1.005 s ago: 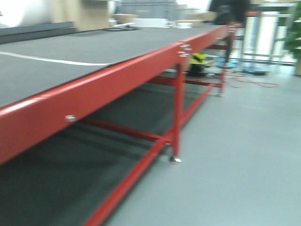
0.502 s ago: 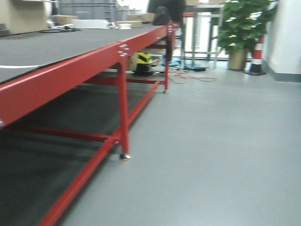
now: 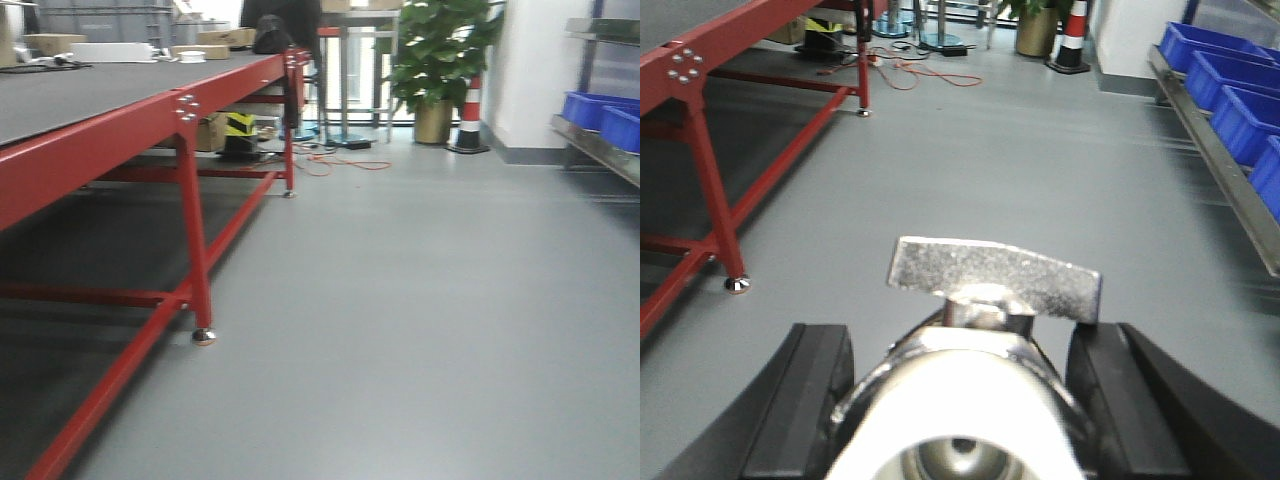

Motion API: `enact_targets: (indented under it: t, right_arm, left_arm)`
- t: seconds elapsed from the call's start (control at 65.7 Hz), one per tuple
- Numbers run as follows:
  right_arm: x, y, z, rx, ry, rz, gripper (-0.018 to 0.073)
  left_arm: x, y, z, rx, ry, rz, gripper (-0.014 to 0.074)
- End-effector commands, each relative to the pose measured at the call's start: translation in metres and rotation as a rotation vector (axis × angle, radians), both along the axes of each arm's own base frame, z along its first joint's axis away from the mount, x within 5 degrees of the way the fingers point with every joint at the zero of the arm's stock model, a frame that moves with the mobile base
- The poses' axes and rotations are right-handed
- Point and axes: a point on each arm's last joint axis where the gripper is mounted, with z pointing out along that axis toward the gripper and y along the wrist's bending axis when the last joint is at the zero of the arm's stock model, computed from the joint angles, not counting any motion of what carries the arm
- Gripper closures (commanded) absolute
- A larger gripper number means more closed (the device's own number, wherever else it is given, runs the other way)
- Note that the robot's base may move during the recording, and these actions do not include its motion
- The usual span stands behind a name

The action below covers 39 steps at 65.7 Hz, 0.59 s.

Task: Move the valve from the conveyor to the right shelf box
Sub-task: 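Drive the base to the steel shelf holding both valves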

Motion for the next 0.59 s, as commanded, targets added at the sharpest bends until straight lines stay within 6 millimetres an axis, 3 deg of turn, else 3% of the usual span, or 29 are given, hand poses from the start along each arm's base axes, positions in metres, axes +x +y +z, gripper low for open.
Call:
enact_targets:
  t: [0.0, 0.578]
  right_arm:
    - [-0.0024, -0.0014, 0.0144, -0.001, -0.114, -0.017, 0.0711]
    - [-0.0024, -0.0014, 0.0144, -0.001, -0.114, -0.017, 0.0711]
  left_arm:
    - [-0.0029, -0.0004, 0.0080, -0.010, -0.071, -0.003, 0.0708]
    - [-0.0029, -0.0004, 0.0080, -0.010, -0.071, -0.003, 0.0708]
